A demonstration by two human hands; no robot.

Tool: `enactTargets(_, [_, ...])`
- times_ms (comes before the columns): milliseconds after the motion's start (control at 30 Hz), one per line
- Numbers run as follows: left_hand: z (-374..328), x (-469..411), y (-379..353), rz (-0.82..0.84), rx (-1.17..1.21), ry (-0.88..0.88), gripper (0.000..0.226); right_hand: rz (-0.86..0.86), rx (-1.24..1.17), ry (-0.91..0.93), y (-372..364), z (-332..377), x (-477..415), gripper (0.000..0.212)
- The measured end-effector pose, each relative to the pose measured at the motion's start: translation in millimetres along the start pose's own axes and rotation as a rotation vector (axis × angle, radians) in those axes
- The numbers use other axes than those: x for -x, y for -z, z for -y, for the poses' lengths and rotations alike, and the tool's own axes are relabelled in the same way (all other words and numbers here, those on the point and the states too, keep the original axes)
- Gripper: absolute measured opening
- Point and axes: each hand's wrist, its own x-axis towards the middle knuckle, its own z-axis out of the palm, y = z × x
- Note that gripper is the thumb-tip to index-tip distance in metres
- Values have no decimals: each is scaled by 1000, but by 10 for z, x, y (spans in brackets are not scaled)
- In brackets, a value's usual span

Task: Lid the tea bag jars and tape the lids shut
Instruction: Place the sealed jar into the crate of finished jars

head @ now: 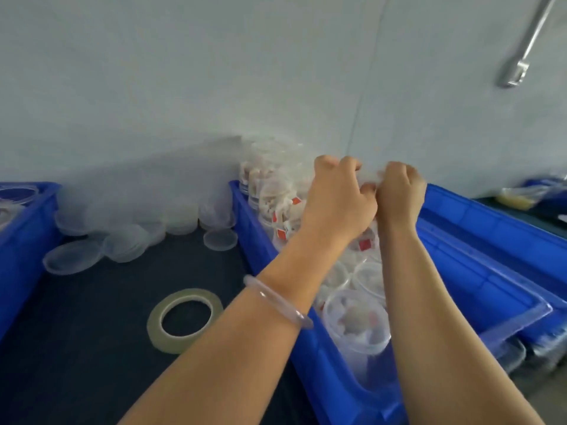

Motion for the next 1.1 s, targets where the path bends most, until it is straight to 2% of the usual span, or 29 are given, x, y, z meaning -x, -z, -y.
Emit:
enactTargets(100, [58, -73, -204, 83, -196, -23, 30, 47, 44, -49, -103, -230, -183, 31])
enactTargets(200, [130, -123, -348, 173, -492, -128, 32, 152, 116, -41, -177, -391, -280, 37])
enactTargets(333, [203, -256, -359, 185, -713, -193, 37, 189, -2, -48, -234, -477, -288, 38])
enactTargets(433, [250, -307, -336, 195, -722, -171, 34, 211, -26, -89, -253, -514, -295, 34])
enactTargets(567, [324, -272, -314, 183, -750, -112, 45, 231, 26, -87, -270, -538, -287, 30])
enactTargets(667, [371, -251, -293, 149, -756, -29, 47, 23, 168, 148, -252, -481, -265, 27])
enactTargets(700, [378, -255, -286, 146, -761, -29, 46, 1, 224, 223, -244, -452, -255, 27])
enactTargets(867, [360, -279, -216, 165, -661, -21, 46, 122, 385, 262, -250, -365, -196, 41])
enactTargets(967, [383, -303, -121, 83, -552, -32, 55, 91, 420, 288, -235, -327, -129, 27])
enactTargets(1100, [459, -304, 61, 16, -392, 29, 62, 34, 376, 472, -320, -154, 10, 23])
